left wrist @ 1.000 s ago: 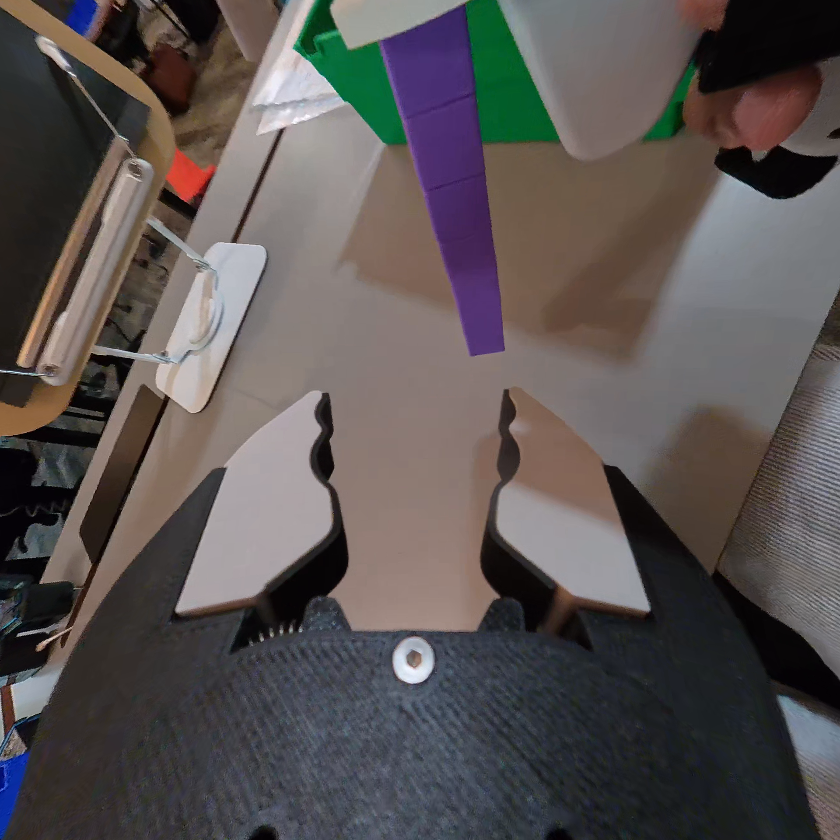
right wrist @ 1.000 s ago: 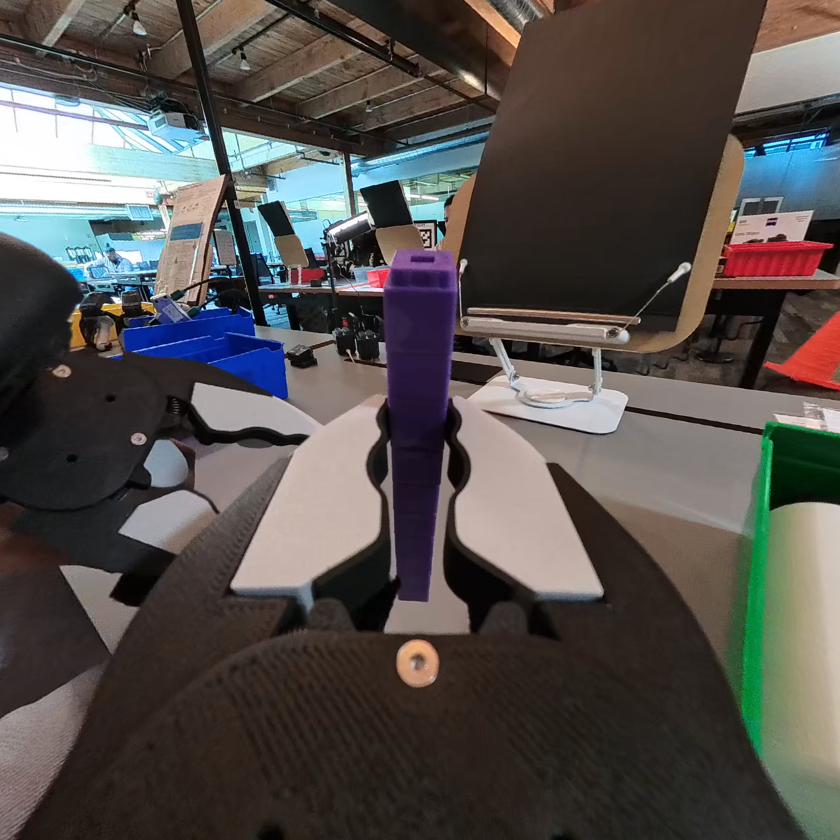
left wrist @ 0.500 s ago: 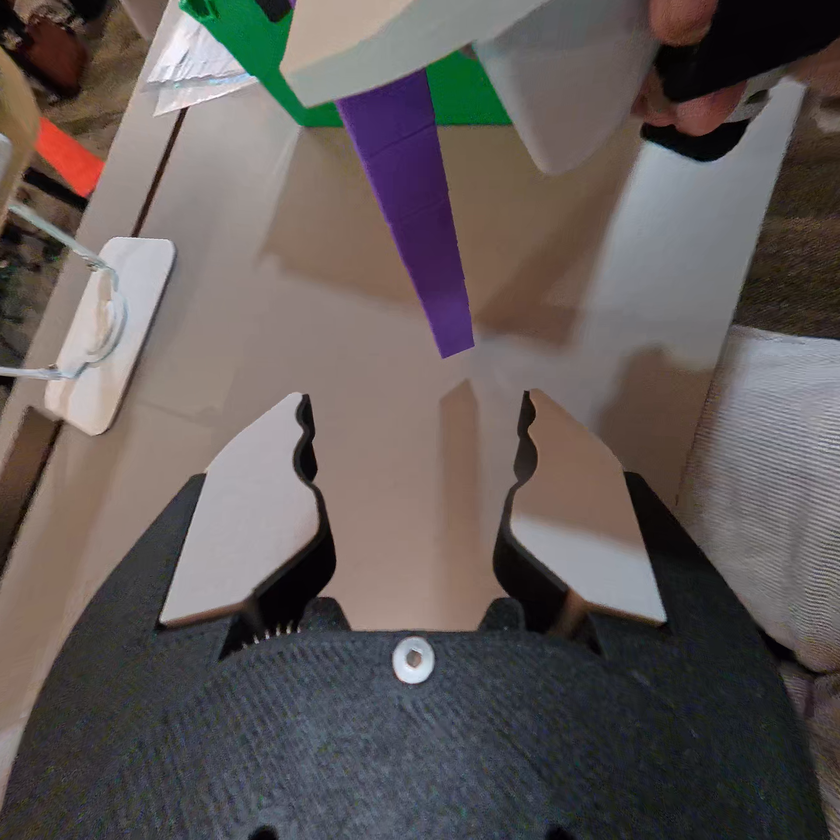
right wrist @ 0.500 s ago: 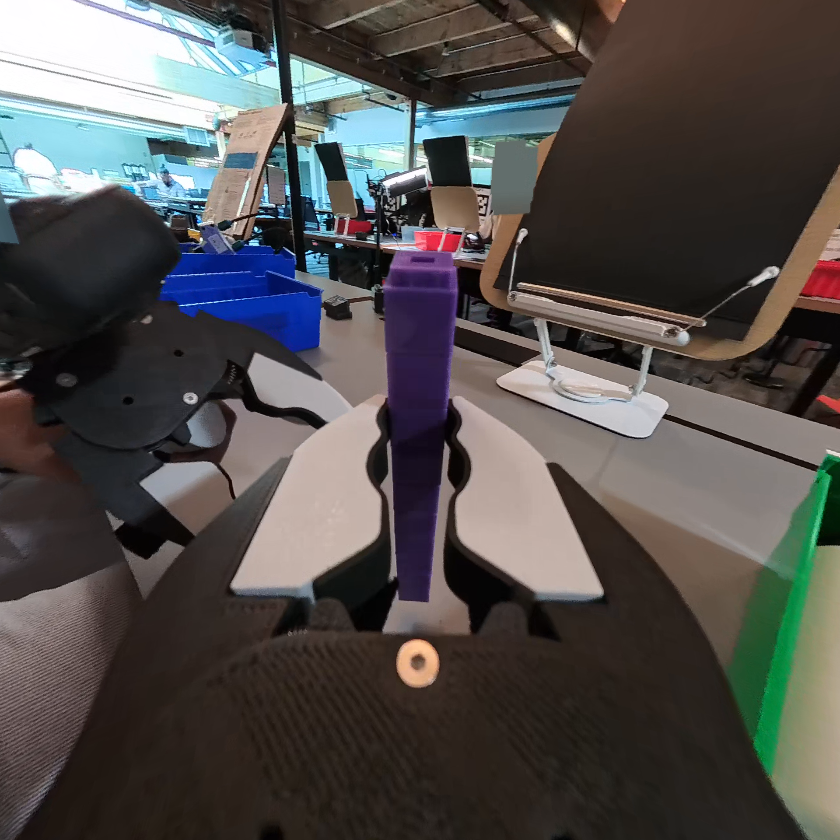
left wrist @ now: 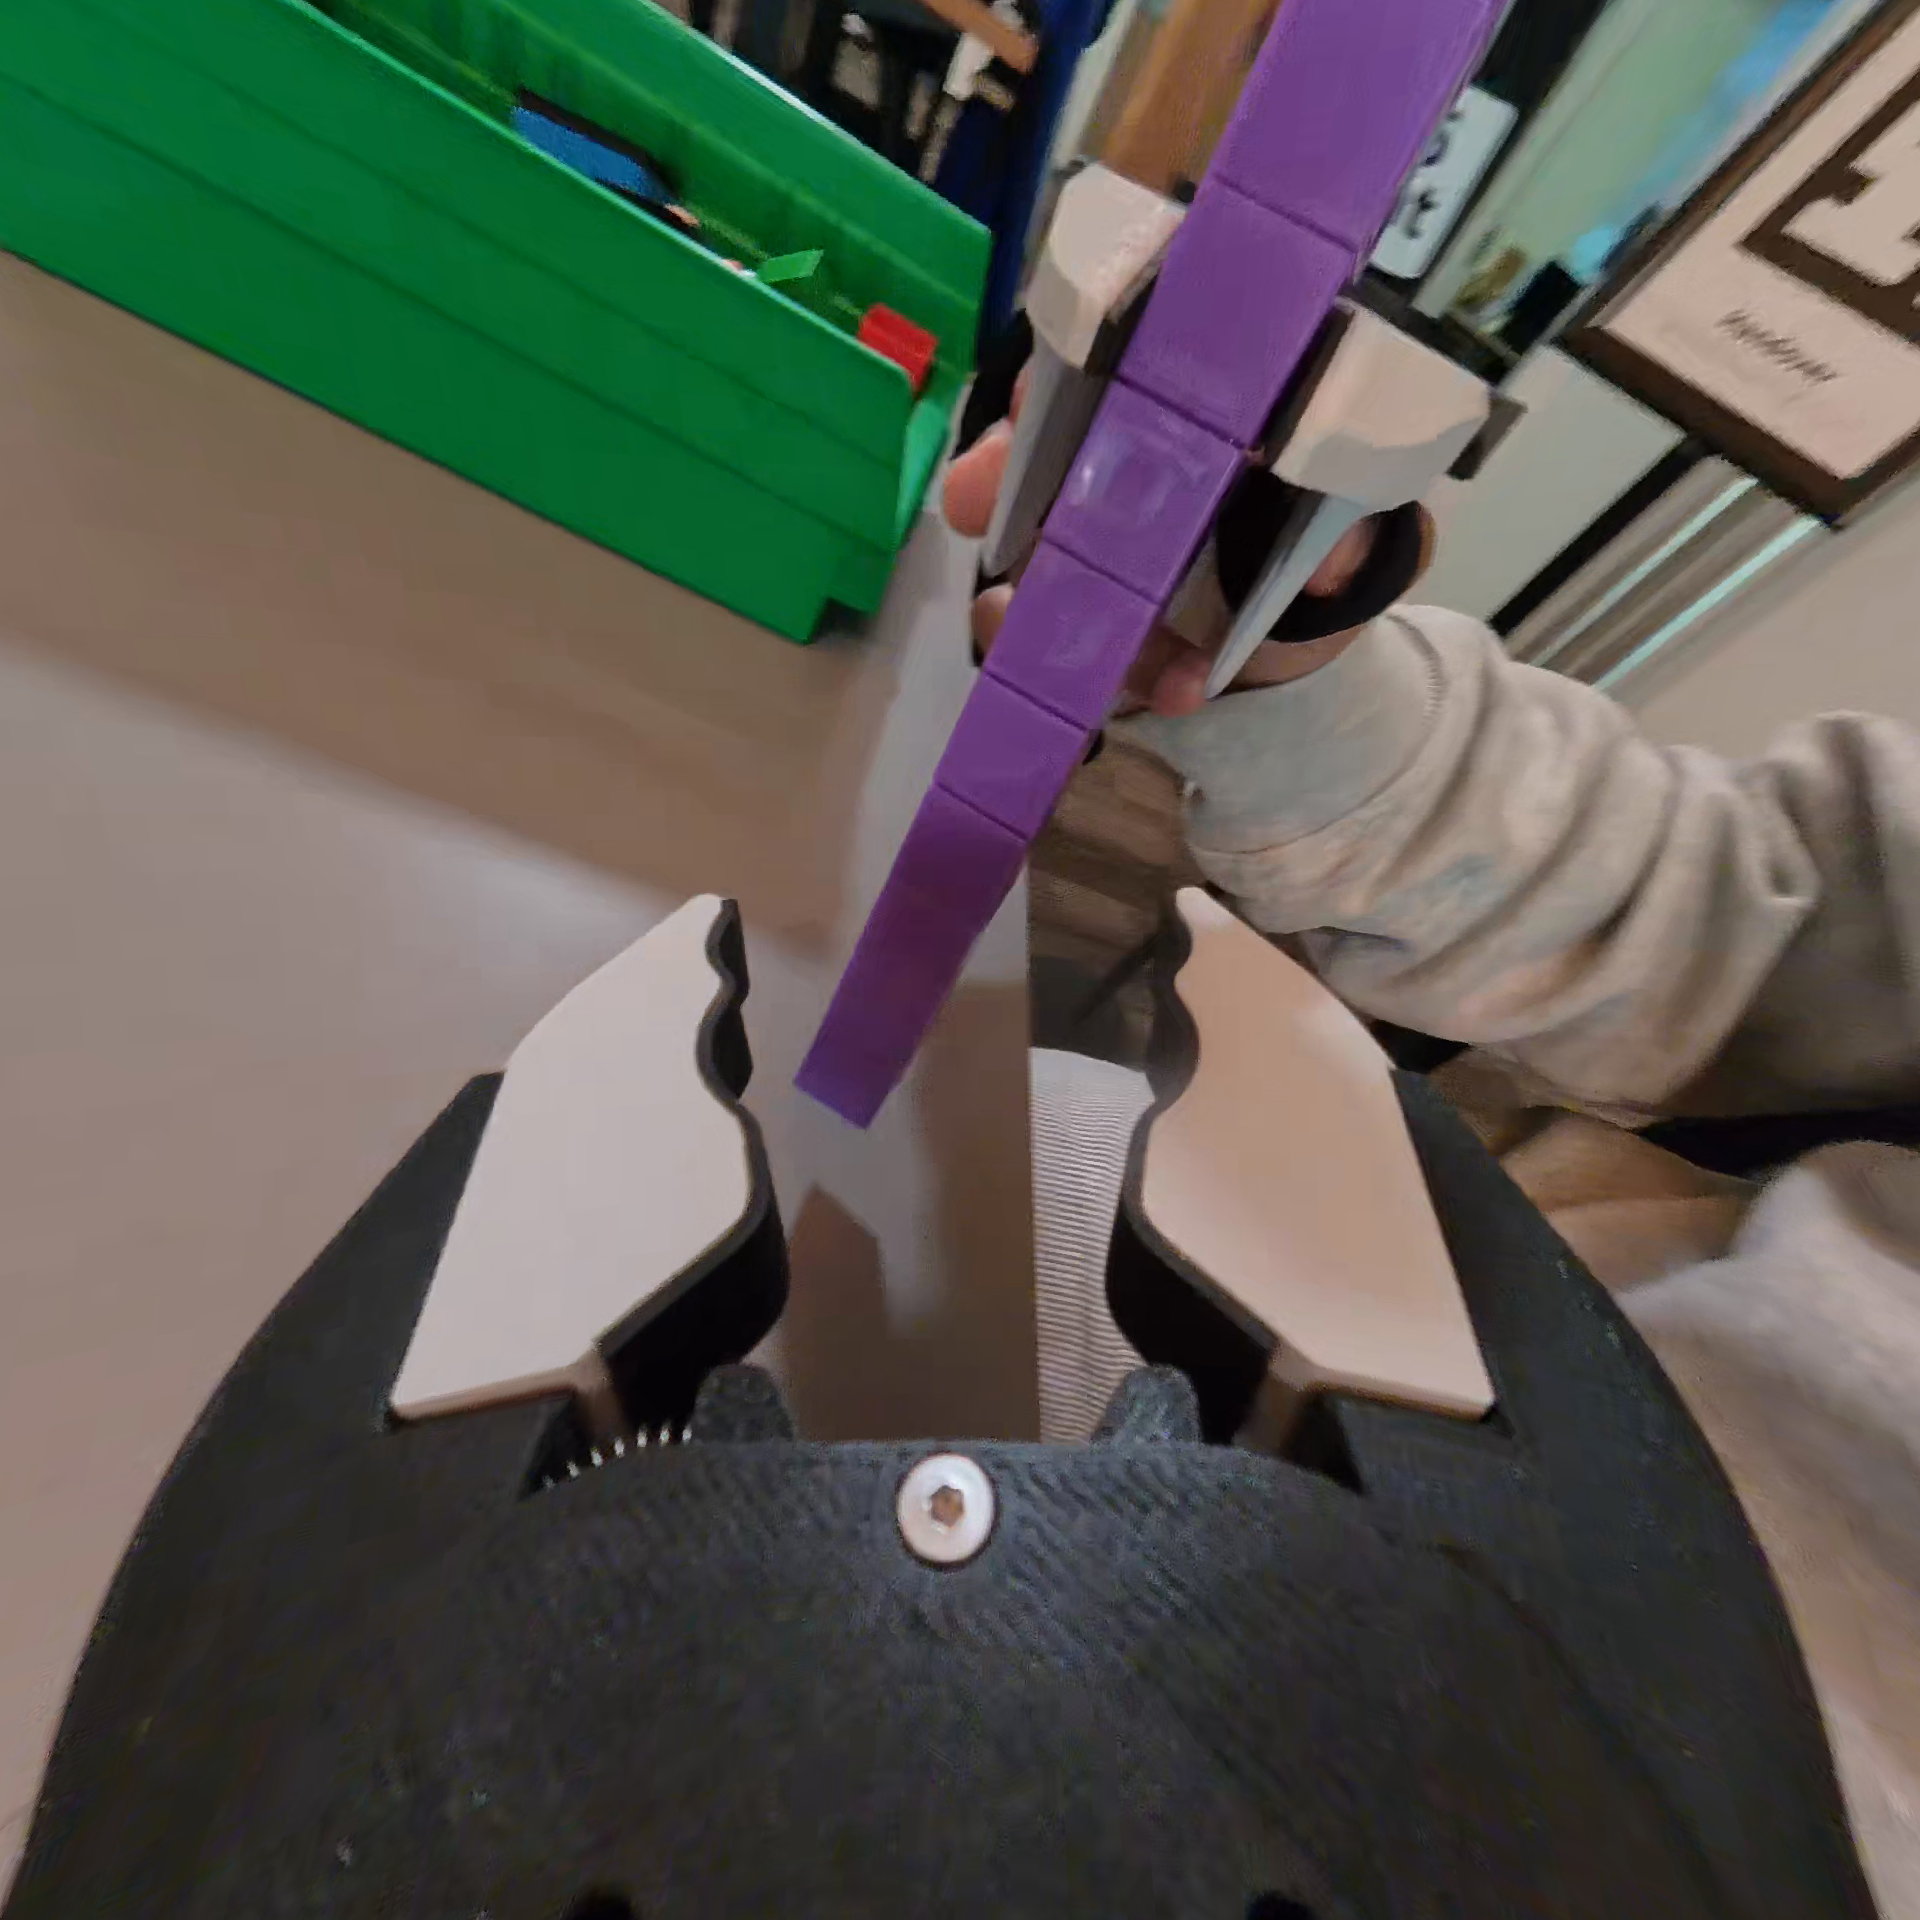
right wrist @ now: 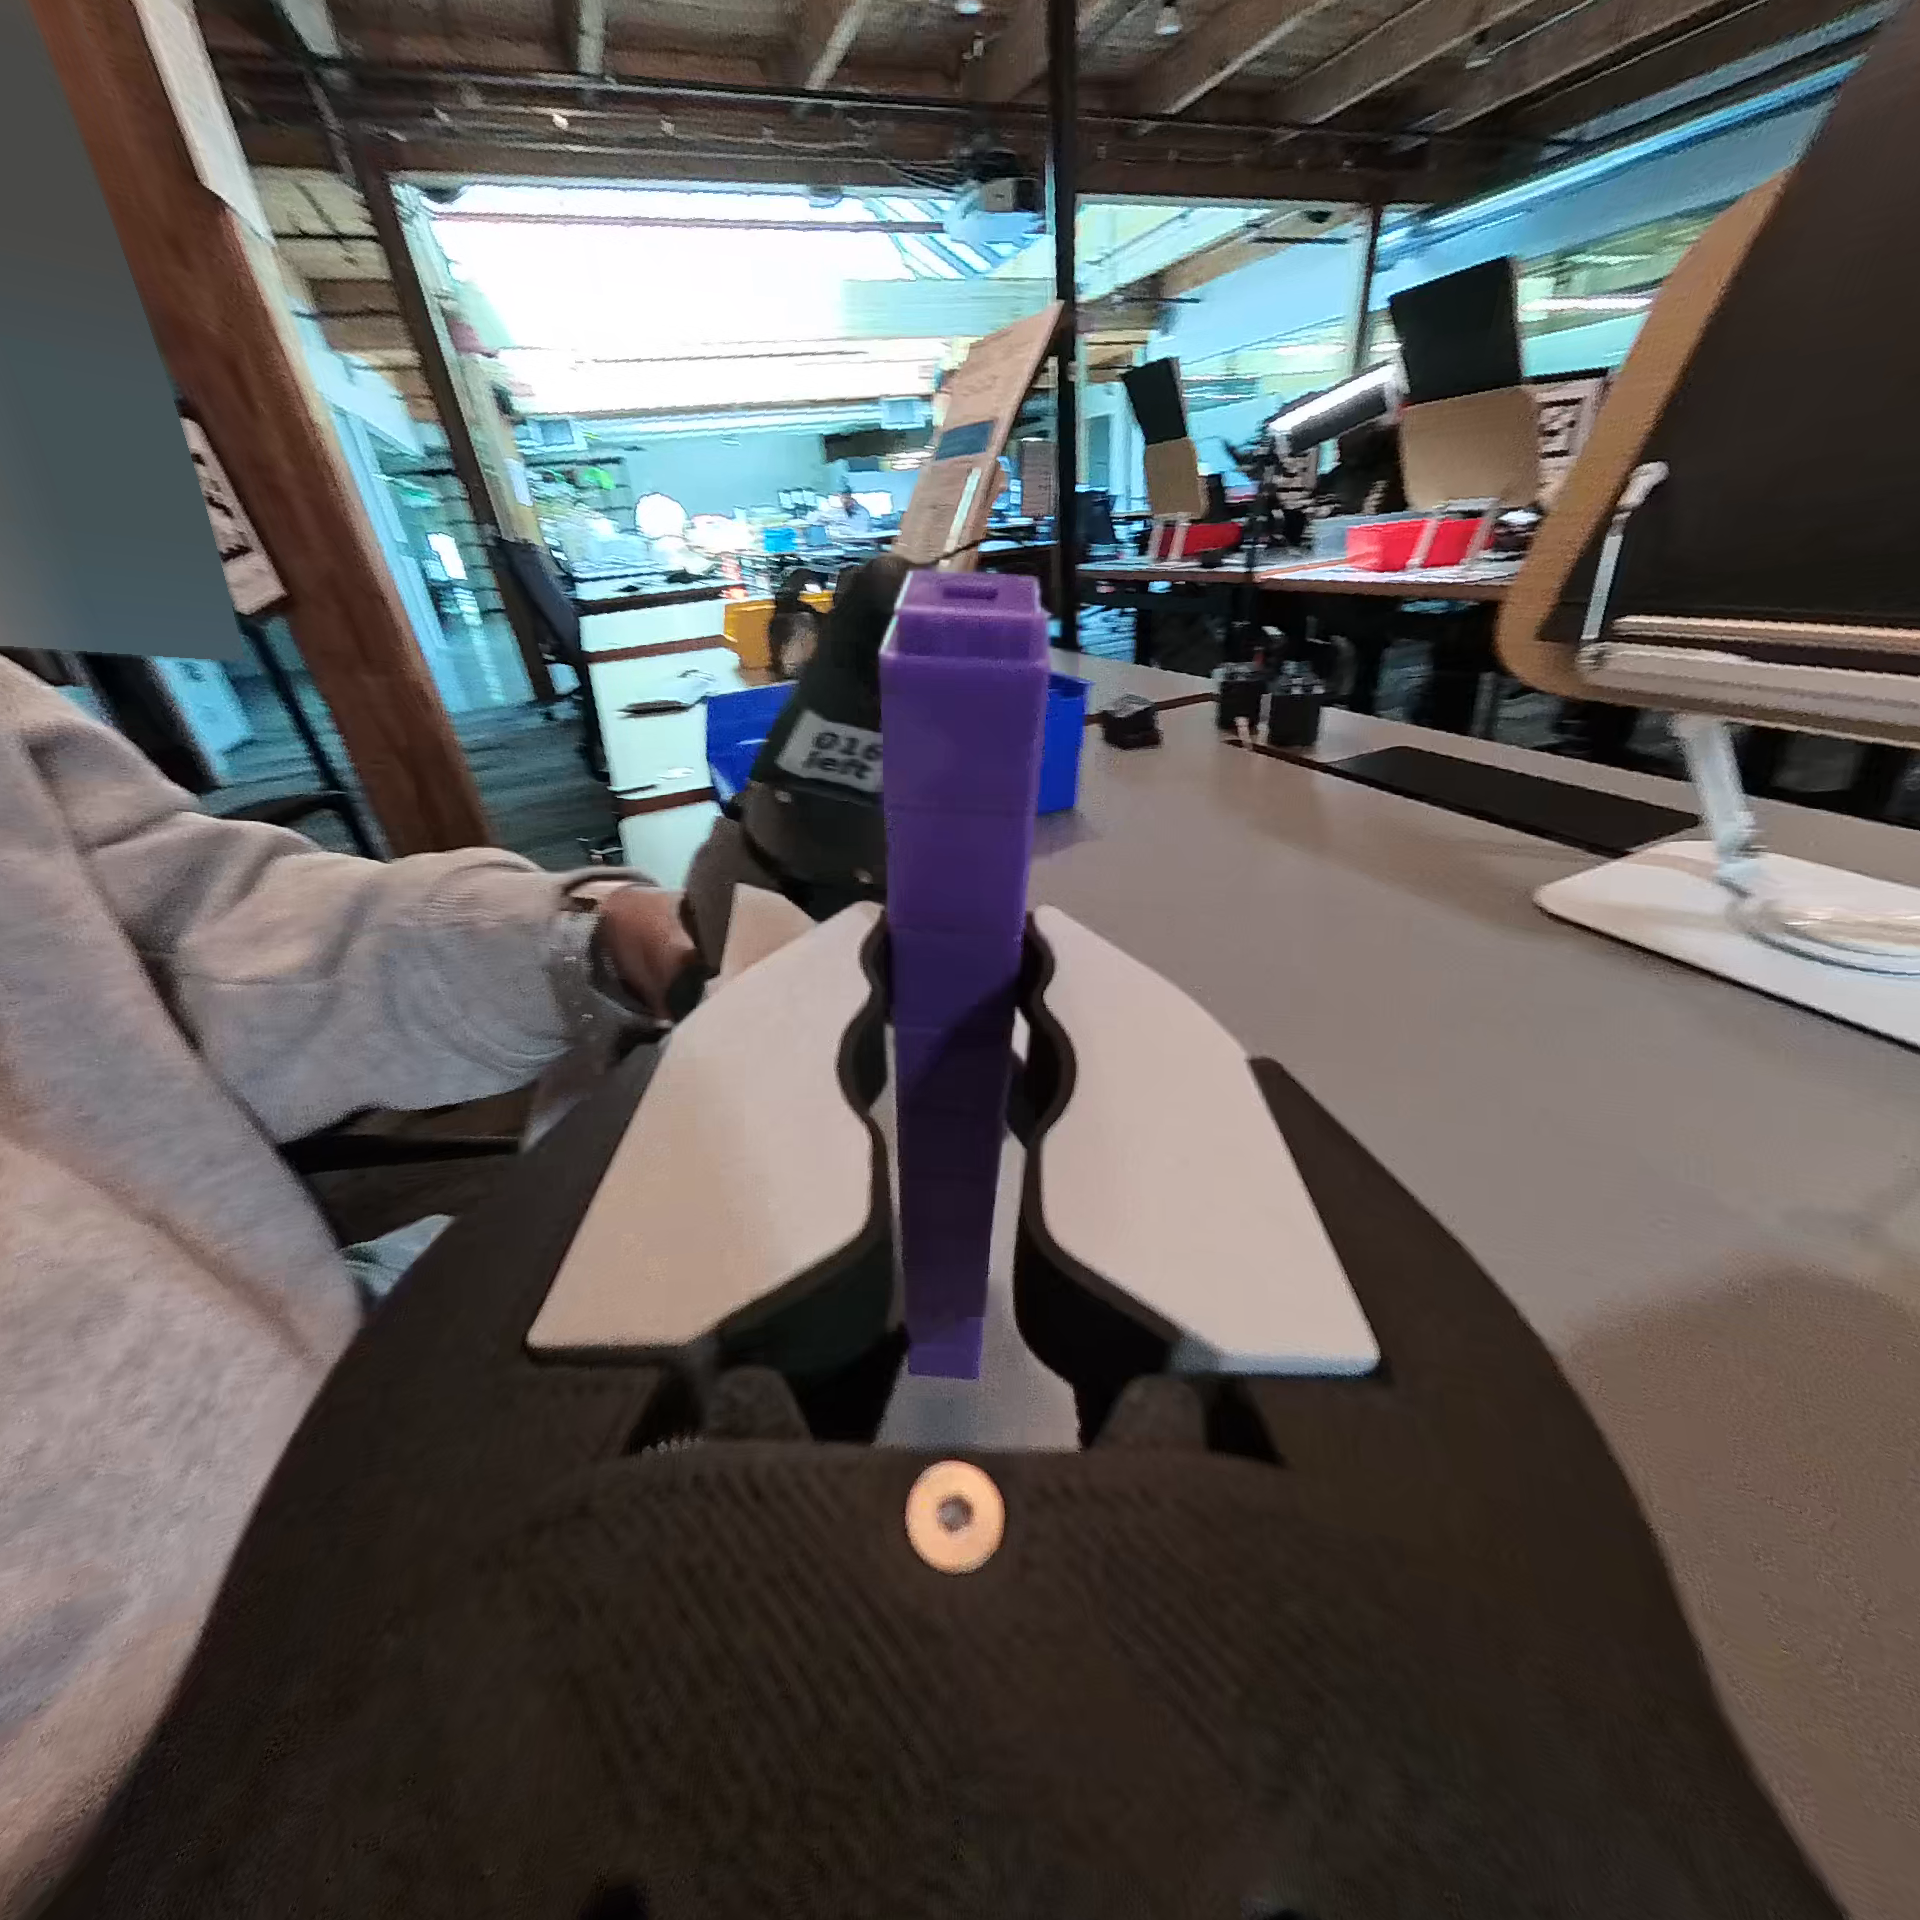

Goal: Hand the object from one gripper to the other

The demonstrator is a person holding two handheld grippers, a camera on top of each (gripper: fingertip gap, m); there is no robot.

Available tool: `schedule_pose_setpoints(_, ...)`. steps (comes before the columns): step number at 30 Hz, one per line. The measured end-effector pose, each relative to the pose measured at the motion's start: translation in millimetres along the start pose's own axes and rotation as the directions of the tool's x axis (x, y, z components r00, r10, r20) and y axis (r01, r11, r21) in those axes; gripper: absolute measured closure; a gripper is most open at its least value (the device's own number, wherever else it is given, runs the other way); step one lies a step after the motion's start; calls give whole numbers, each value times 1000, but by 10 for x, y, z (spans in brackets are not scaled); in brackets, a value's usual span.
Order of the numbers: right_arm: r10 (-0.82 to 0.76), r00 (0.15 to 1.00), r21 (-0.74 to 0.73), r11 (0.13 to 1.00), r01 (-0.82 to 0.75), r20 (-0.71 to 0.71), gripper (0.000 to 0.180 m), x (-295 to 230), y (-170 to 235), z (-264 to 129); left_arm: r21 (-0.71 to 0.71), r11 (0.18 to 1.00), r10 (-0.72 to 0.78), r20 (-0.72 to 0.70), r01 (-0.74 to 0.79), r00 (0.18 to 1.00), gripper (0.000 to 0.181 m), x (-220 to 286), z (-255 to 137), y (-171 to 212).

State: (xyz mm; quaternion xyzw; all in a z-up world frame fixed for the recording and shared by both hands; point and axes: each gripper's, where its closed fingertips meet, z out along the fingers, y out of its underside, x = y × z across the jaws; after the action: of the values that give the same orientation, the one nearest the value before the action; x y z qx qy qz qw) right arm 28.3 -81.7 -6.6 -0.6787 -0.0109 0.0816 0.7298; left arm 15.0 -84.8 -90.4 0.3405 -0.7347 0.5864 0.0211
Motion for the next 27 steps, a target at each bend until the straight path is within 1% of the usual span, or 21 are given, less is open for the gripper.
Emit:
schedule_pose_setpoints(1,19,999,1,1000,-19,30,157,-45,-1,13,0,1000,0,-39,0,999,108,56,14,13)
schedule_pose_setpoints(3,41,997,-8,999,-41,71,157,-116,7,41,-17,1000,13,-116,-15,993,115,180,55,70)
schedule_pose_setpoints(5,47,994,-21,999,-45,95,157,-166,23,64,-30,999,36,-155,-42,987,122,266,101,124)
schedule_pose_setpoints(7,59,991,-28,998,-56,117,157,-208,33,79,-20,998,51,-174,-55,983,135,317,135,138)
schedule_pose_setpoints(9,86,986,-20,996,-84,143,157,-246,16,86,-12,998,58,-174,-61,983,154,321,150,147)
schedule_pose_setpoints(11,85,987,-4,996,-86,134,157,-238,-4,95,8,998,67,-188,-67,980,154,342,140,135)
schedule_pose_setpoints(14,21,997,25,999,-23,71,152,-174,-24,110,36,996,87,-202,-81,976,156,372,115,107)
schedule_pose_setpoints(16,-19,1000,56,998,18,21,137,-115,-56,114,64,996,80,-188,-69,979,156,350,95,56)
schedule_pose_setpoints(20,-43,997,128,990,51,-59,119,1,-137,74,134,989,75,-137,-56,988,157,238,-10,-62)
schedule_pose_setpoints(24,-26,995,141,989,40,-100,110,88,-120,58,261,965,58,-121,-25,991,157,164,-221,-280)
schedule_pose_setpoints(27,31,997,124,992,-21,-77,107,92,-1,136,360,933,79,-136,-25,988,158,190,-410,-460)
